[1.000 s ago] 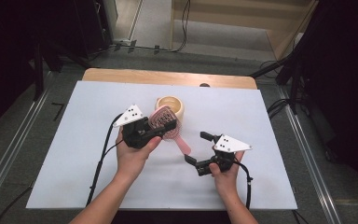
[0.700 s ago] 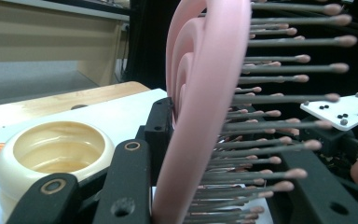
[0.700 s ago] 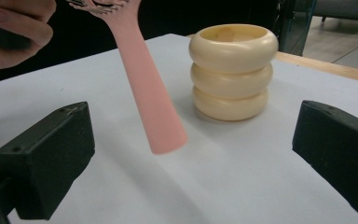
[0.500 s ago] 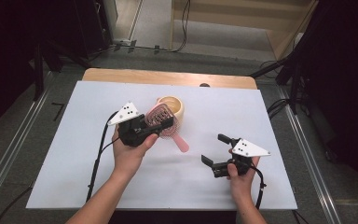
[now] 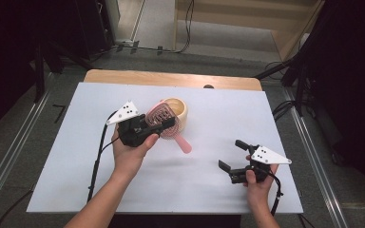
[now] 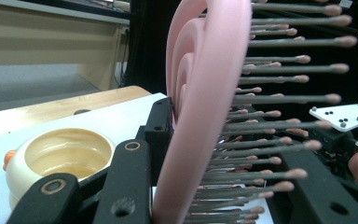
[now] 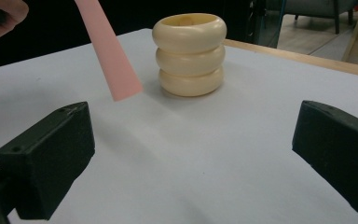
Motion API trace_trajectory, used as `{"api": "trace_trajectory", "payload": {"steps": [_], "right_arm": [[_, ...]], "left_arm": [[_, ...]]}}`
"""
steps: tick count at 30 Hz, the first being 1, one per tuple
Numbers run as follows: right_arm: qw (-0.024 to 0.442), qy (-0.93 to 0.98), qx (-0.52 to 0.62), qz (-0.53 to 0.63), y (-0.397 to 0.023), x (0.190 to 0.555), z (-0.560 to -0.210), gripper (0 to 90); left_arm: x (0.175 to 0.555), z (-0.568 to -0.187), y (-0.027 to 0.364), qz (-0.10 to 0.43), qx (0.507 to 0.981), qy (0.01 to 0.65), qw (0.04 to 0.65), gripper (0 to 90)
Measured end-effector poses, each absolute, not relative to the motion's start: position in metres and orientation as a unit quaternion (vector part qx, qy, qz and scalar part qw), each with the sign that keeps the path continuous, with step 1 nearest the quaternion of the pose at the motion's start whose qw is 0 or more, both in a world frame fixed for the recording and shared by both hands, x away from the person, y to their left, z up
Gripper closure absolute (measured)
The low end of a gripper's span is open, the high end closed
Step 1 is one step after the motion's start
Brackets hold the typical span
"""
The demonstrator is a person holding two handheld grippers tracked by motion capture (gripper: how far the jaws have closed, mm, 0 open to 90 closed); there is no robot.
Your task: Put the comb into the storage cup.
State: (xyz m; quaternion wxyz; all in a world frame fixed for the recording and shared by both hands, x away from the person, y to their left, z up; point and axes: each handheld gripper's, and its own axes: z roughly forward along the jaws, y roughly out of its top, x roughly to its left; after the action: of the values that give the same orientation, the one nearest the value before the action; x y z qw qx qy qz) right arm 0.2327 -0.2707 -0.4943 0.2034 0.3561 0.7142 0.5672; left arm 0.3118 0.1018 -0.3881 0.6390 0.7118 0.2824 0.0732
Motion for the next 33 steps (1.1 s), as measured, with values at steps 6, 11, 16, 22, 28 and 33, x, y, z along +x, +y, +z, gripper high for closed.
{"api": "trace_trajectory", "payload": {"steps": [6, 11, 16, 22, 28, 33], "right_arm": [[0.208, 0.712, 0.364, 0.563, -0.282, 0.228, -0.496, 0.0], [0.212, 0.709, 0.369, 0.563, -0.292, 0.225, -0.497, 0.0], [0.216, 0.706, 0.375, 0.561, -0.300, 0.221, -0.498, 0.0], [0.219, 0.705, 0.380, 0.557, -0.310, 0.217, -0.501, 0.0], [0.220, 0.698, 0.386, 0.562, -0.322, 0.213, -0.503, 0.0], [0.224, 0.692, 0.392, 0.563, -0.331, 0.211, -0.505, 0.0]], "left_arm": [[0.314, -0.387, 0.103, 0.074, 0.712, 0.282, 0.638, 63.7], [0.316, -0.385, 0.104, 0.074, 0.711, 0.282, 0.639, 63.7], [0.318, -0.381, 0.106, 0.073, 0.709, 0.283, 0.642, 63.7], [0.321, -0.375, 0.108, 0.077, 0.709, 0.282, 0.642, 63.7], [0.325, -0.369, 0.110, 0.074, 0.709, 0.279, 0.643, 63.7], [0.329, -0.366, 0.111, 0.073, 0.709, 0.279, 0.644, 63.7]]}}
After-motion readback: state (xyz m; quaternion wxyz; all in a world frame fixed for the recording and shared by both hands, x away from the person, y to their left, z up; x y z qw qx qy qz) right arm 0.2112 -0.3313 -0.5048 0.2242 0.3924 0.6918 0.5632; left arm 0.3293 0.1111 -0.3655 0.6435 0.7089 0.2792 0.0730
